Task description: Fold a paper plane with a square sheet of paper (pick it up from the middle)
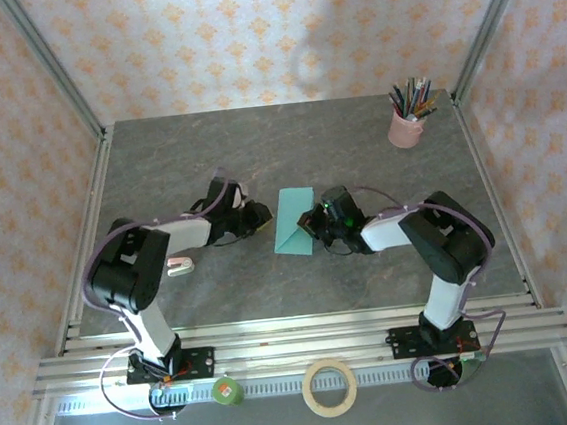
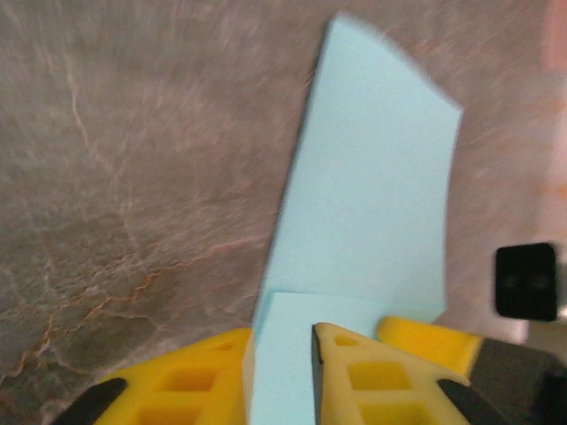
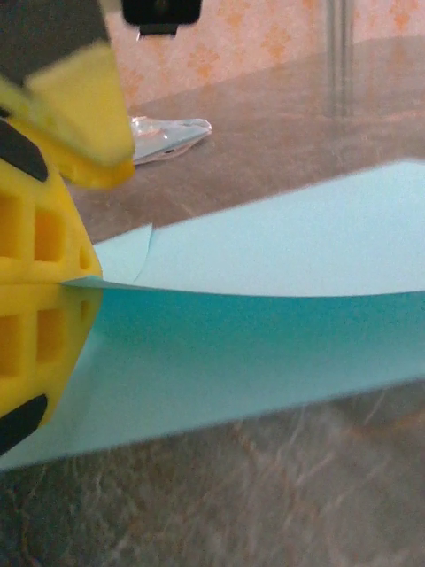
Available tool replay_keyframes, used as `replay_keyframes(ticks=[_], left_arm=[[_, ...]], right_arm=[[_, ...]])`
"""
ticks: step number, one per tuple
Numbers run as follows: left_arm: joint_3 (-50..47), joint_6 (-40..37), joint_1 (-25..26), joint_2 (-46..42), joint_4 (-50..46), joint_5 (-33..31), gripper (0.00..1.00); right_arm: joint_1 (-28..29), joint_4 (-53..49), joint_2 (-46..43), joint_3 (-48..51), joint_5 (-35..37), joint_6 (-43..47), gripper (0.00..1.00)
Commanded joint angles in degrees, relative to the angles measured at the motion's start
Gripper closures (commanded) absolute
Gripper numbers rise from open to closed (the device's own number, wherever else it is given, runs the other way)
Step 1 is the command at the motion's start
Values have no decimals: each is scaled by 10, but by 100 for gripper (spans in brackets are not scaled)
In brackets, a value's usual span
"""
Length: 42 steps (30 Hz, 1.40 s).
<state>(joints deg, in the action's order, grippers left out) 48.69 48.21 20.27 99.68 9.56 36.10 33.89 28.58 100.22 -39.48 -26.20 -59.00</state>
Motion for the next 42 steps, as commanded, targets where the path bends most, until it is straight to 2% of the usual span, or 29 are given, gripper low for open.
replay_keyframes(ticks=[1,8,13,16,23,31,34,39,42], left_arm=[[-12,26,-22,-65,46,28,67],[-33,33,-65,-157,84,57,41],[-67,76,-79,-206,174,101,11],[-98,115,-79,-218,247,128,1],[-138,182,-77,-203,382,191,1],[-125,187,-59,-190,424,230,3],[-120,185,-59,-188,422,231,8],[-120,176,-59,-190,419,219,24],[-122,172,-59,-192,419,211,30]], right_arm=[[2,5,-57,-28,23,91,98],[-8,26,-122,-68,-35,191,99],[-20,62,-137,-90,-103,197,98],[-24,99,-137,-92,-140,177,98],[-27,149,-125,-104,-196,137,97],[-29,199,-103,-109,-227,86,96],[-31,203,-97,-109,-232,78,96],[-37,203,-98,-101,-233,74,95],[-42,201,-100,-94,-233,74,95]])
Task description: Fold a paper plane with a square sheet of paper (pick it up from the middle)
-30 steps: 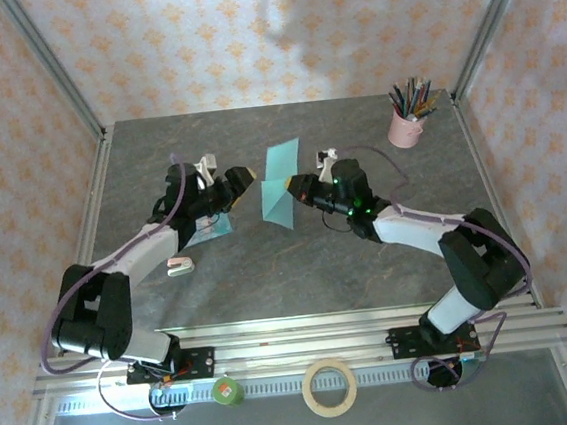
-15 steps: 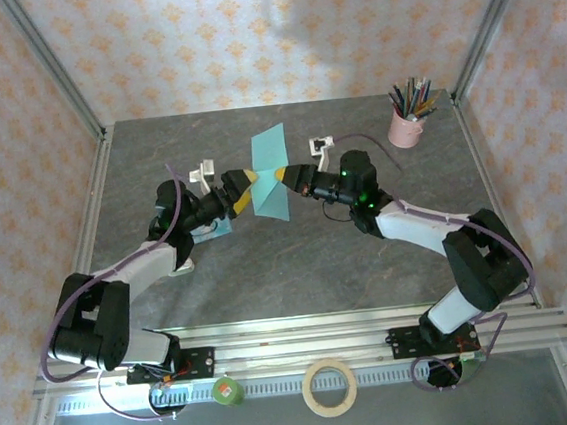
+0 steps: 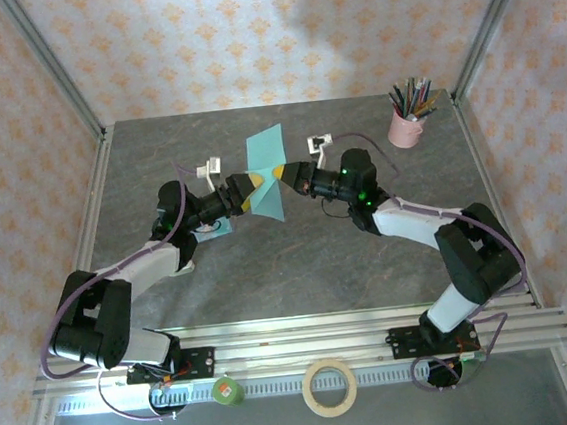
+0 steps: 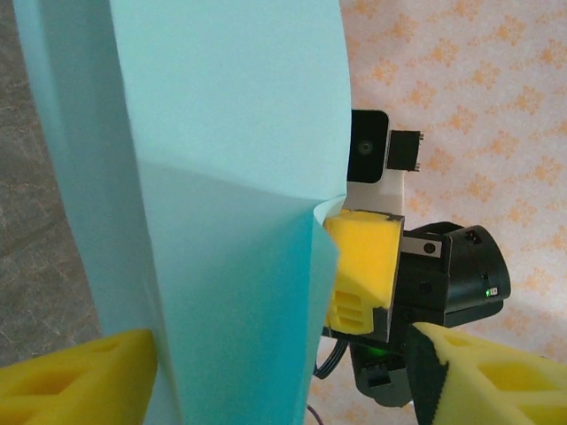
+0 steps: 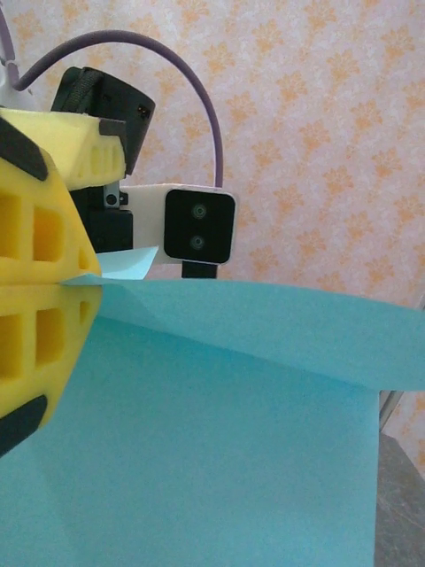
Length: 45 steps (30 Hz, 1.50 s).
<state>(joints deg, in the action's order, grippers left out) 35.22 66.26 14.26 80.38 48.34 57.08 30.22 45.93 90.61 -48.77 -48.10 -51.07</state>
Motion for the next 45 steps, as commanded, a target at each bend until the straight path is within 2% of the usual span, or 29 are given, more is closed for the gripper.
replay_keyframes(ticks=[1,10,22,25,30,36,41,45], left_arm=[[11,-12,1,0,31,-2,33],[11,-26,-1,0,19,-12,57],[11,-52,-2,-3,2,-17,74],[13,-62,-2,-2,-11,-19,78],[17,-75,-2,2,-26,-21,86],[21,-109,-4,-6,-64,-40,94],[54,-202,-7,-27,-200,-81,98],[97,-292,-8,-41,-335,-138,98]], right_arm=[[-7,26,-5,1,-14,-4,95],[-15,15,-13,12,-16,0,95],[-20,0,-14,17,-16,6,94],[-20,-3,-12,17,-16,6,91],[-21,-15,-11,17,-12,10,81],[-31,-57,-30,33,43,18,59],[-48,-122,-65,49,134,24,48],[-65,-176,-101,63,208,25,41]])
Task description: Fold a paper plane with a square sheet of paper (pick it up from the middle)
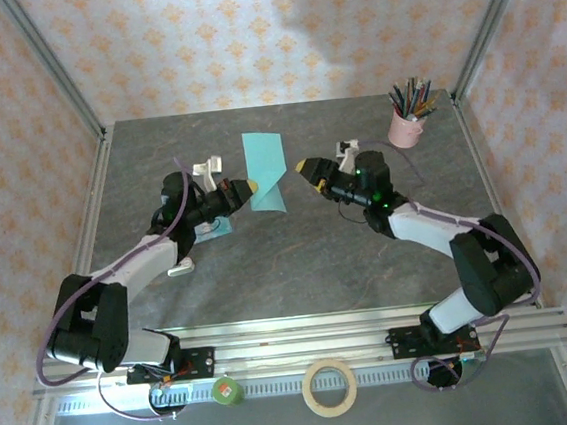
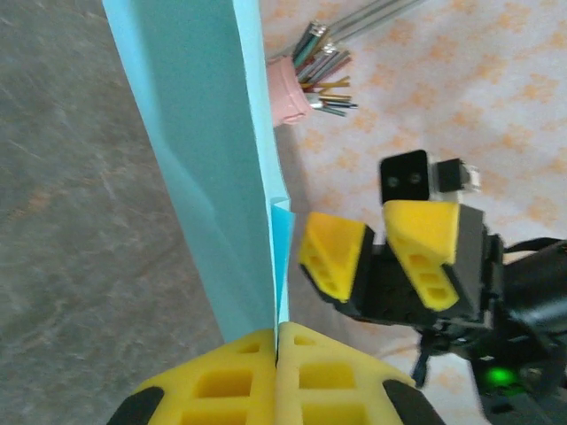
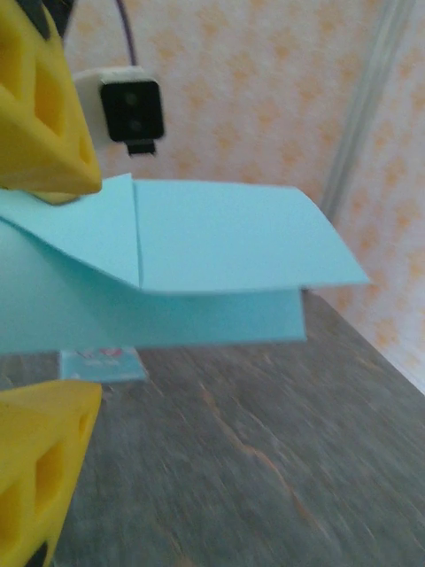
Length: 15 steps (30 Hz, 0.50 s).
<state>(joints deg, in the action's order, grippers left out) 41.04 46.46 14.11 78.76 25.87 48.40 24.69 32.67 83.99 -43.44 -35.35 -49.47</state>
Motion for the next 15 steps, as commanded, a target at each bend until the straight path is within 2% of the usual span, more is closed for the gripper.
replay_keyframes(ticks=[1,3,7,11,15], left_arm=[[52,-117,-6,-26,-152,-70,98],[81,-166,-6,-28,-225,-112,98],[148,-247,7,-27,-369,-257,99],[207,-299,56,-14,-466,-429,99],[249,-323,113,20,-518,-560,99]], right_arm=[[-11,-56,-44,13,100,10,39],[-13,-83,-63,15,139,19,36],[-13,-133,-89,12,203,35,35],[-13,-180,-102,9,267,35,35],[-13,-214,-101,2,303,26,35]])
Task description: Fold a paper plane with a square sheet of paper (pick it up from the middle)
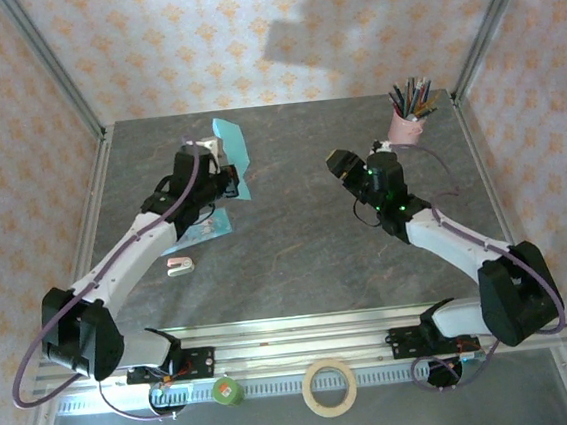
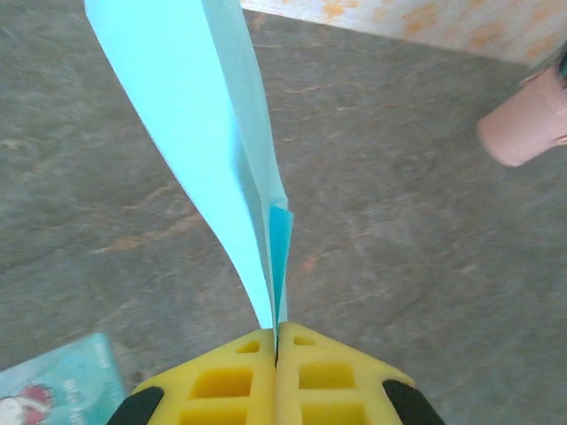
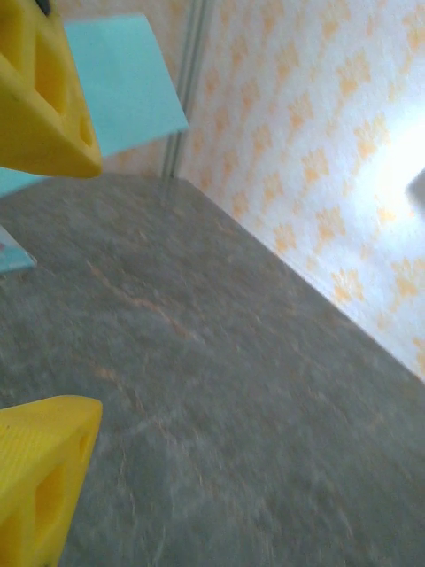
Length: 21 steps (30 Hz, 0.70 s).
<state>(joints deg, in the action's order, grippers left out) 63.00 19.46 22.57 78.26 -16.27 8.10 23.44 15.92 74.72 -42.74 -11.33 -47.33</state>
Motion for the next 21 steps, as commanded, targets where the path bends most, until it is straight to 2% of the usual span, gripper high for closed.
replay_keyframes(ticks=[1,5,7,17,19,21], left_arm=[[41,-58,46,41,-112,-193,99],[90,-65,100,110,-170,-323,99],[111,-64,123,143,-189,-362,99],[195,-50,229,340,-210,-404,98],[212,-47,234,368,-211,-382,95],[217,-40,233,379,-195,-325,91]], right_arm=[[-1,-52,-7,-7,68,5,35],[-4,-77,-6,-15,93,2,35],[-7,-88,-10,-13,110,-5,35],[-41,-117,-43,19,147,-39,35],[-44,-124,-46,20,151,-40,35],[-46,-132,-48,20,158,-40,35]])
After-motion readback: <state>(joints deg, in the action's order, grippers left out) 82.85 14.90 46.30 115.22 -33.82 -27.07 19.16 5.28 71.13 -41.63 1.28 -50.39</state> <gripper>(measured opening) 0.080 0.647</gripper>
